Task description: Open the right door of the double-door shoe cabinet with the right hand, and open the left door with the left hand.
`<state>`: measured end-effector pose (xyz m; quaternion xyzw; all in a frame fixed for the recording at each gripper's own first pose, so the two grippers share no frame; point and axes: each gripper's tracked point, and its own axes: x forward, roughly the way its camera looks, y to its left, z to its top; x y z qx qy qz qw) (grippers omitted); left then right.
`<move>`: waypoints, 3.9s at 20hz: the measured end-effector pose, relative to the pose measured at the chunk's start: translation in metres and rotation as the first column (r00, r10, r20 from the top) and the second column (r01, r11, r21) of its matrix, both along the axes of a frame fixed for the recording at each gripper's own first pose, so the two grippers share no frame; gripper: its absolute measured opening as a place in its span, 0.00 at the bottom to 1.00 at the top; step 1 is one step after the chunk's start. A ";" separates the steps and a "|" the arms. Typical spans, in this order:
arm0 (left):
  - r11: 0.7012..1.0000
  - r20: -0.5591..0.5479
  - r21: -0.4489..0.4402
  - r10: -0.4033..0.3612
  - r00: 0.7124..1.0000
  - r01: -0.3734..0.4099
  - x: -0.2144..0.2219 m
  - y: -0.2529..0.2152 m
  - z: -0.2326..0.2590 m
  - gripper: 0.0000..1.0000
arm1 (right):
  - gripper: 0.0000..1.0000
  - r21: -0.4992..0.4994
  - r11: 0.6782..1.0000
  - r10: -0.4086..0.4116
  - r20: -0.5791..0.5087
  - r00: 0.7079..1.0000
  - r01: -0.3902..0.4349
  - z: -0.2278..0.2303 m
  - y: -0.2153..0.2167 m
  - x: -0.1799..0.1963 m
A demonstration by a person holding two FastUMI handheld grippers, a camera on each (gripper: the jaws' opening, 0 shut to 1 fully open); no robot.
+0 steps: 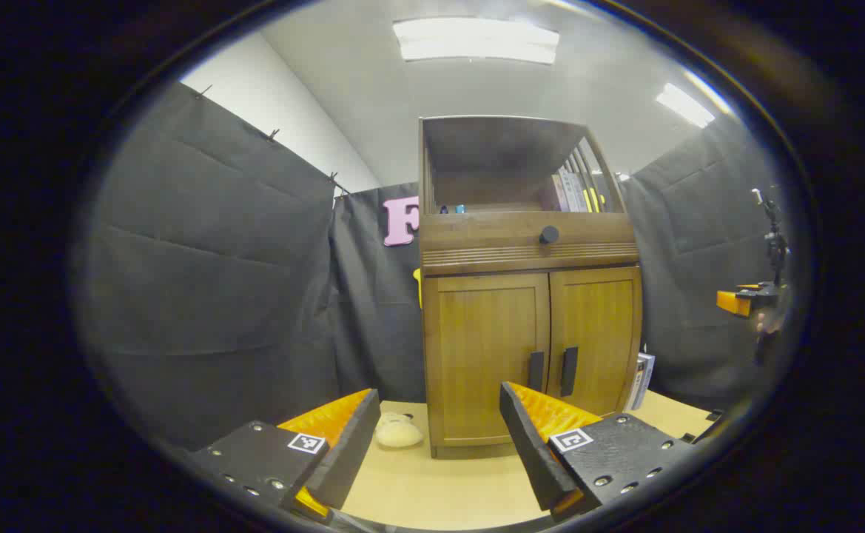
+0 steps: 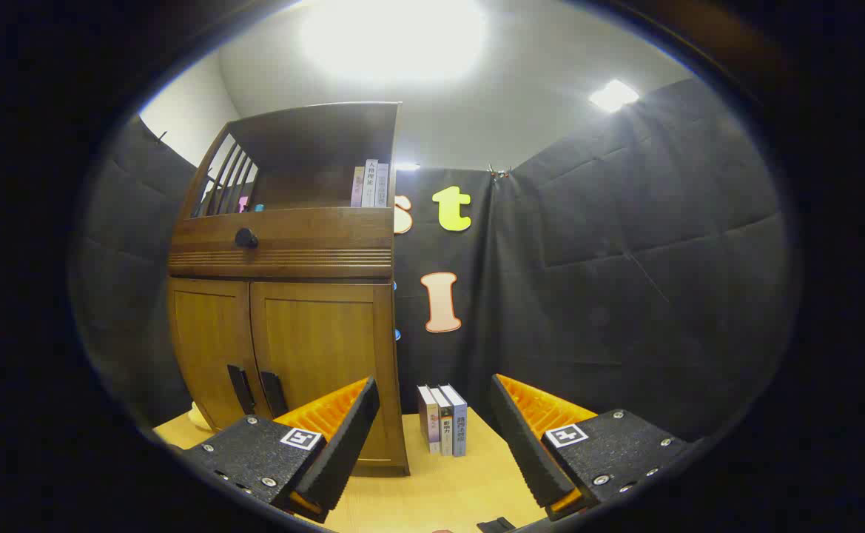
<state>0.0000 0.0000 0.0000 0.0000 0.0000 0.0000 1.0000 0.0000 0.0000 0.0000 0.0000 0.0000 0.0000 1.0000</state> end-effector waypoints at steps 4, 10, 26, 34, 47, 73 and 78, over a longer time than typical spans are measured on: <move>0.992 -0.084 -0.125 0.008 0.996 -0.019 0.030 -0.026 -0.042 0.99 | 0.94 0.010 1.000 0.030 -0.009 1.000 -0.029 -0.002 0.001 0.025; 0.994 -0.042 -0.048 0.094 0.995 -0.096 0.083 -0.052 0.011 0.99 | 0.94 -0.004 0.998 0.065 -0.071 0.995 -0.065 -0.025 -0.021 0.076; 0.990 -0.164 0.052 0.139 0.977 -0.132 0.137 -0.147 -0.053 0.97 | 0.94 0.067 0.951 0.310 -0.230 0.922 -0.303 -0.113 0.052 0.124; 0.994 -0.131 0.042 0.106 0.986 -0.101 0.144 -0.072 -0.056 0.99 | 0.94 0.125 0.928 0.368 -0.165 0.915 -0.351 -0.074 0.175 0.153; 0.997 -0.156 0.008 0.075 0.985 -0.075 0.132 0.043 -0.120 0.93 | 0.94 0.130 0.936 0.350 -0.236 0.906 -0.328 -0.110 0.291 0.162; 0.994 -0.154 -0.103 0.010 0.988 -0.026 0.112 0.048 -0.133 0.94 | 0.30 0.075 0.951 0.307 -0.342 0.888 -0.300 -0.136 0.292 0.173; 0.996 -0.152 -0.084 -0.045 0.987 0.033 0.119 0.011 -0.133 0.94 | 0.30 0.082 0.937 0.347 -0.337 0.875 -0.340 -0.128 0.293 0.171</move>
